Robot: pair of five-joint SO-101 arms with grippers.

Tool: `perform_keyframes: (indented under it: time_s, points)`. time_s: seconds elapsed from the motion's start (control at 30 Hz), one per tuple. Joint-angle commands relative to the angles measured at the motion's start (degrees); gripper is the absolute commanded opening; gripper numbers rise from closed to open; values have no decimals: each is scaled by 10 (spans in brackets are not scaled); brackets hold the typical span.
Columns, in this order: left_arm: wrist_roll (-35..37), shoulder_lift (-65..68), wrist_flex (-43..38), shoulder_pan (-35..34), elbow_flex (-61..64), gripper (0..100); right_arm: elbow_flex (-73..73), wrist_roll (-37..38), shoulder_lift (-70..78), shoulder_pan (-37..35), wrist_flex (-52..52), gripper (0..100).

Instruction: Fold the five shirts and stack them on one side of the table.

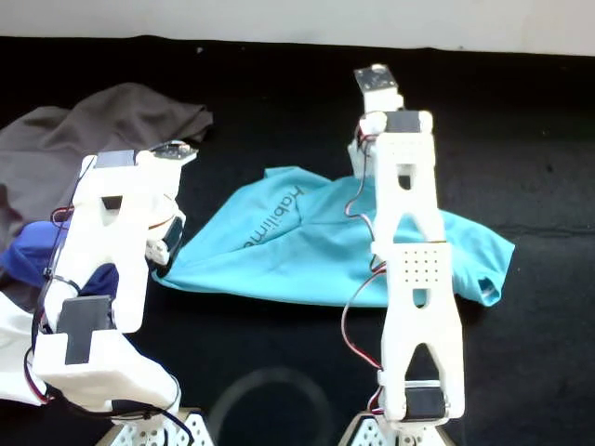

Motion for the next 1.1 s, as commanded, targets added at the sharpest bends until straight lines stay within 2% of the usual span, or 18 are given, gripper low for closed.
perform_keyframes:
  time_s: [0.0,0.13,0.3,0.5,0.6,0.73,0.87,0.97,1.07]
  points:
    - [7,-27,-2,-4,-4,8,-124,3,-48,13,80,7]
    - [17,-31,-1,-2,-8,8,-221,5,-79,13,136,6]
    - [69,-31,17,-2,-34,8,-171,3,-153,29,137,6]
    - [97,-31,102,-2,-142,8,-25,3,-331,37,137,6]
    - [97,-31,144,-2,-202,8,142,3,-472,33,137,6]
    - [97,-27,171,-2,-240,8,438,3,-676,17,135,6]
    - [96,-25,169,-1,-198,8,729,6,-858,-12,125,6]
    - [93,-25,157,-1,-144,8,926,9,-977,-23,74,6]
    - [92,-25,119,-2,-87,8,1090,61,-1075,-25,28,6]
